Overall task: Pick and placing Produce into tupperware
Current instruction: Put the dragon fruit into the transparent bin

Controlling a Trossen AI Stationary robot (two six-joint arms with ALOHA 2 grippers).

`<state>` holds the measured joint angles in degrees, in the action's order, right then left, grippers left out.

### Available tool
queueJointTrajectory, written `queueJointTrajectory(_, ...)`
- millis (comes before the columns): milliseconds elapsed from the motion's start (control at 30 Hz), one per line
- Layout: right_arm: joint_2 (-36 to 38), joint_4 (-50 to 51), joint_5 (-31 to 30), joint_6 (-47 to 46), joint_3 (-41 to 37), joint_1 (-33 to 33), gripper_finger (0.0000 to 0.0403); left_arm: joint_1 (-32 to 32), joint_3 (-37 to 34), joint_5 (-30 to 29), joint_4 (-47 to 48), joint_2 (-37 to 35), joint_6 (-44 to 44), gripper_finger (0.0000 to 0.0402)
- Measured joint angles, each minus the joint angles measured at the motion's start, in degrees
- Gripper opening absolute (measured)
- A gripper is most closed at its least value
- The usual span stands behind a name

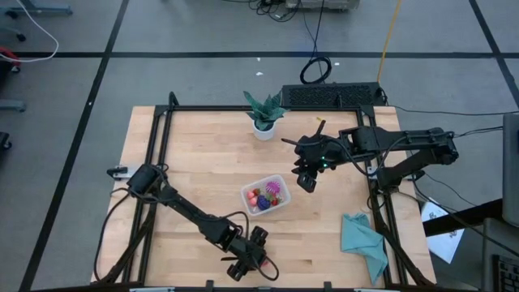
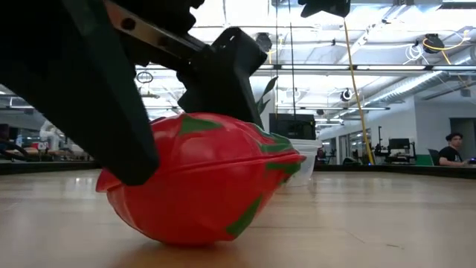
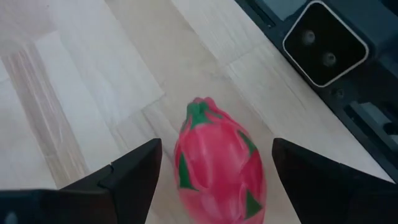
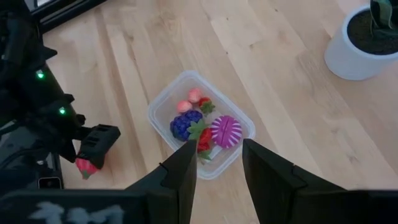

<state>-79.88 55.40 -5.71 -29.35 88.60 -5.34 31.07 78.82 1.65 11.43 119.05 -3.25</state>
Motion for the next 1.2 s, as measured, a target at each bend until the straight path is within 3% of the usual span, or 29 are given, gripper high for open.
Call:
queueJointTrajectory(300, 0.0, -0.12, 0.01, -0.06, 0.0, 0.0, 0.0121, -0.79, 0.0, -0.2, 0.48, 0.56, 1.42, 0.0309)
queueJointTrajectory(800, 0.0, -0.38, 0.04, 0.03, 0.0, 0.0, 0.0121, -0.75, 0.02, 1.33, -0.91, 1.77, 2.56, 0.0218)
queueJointTrajectory(1200, 0.0, -0.53, 0.04, 0.01, 0.0, 0.0, 0.0121, -0.75, 0.46, 1.22, -0.69, 1.31, 3.06, 0.0224)
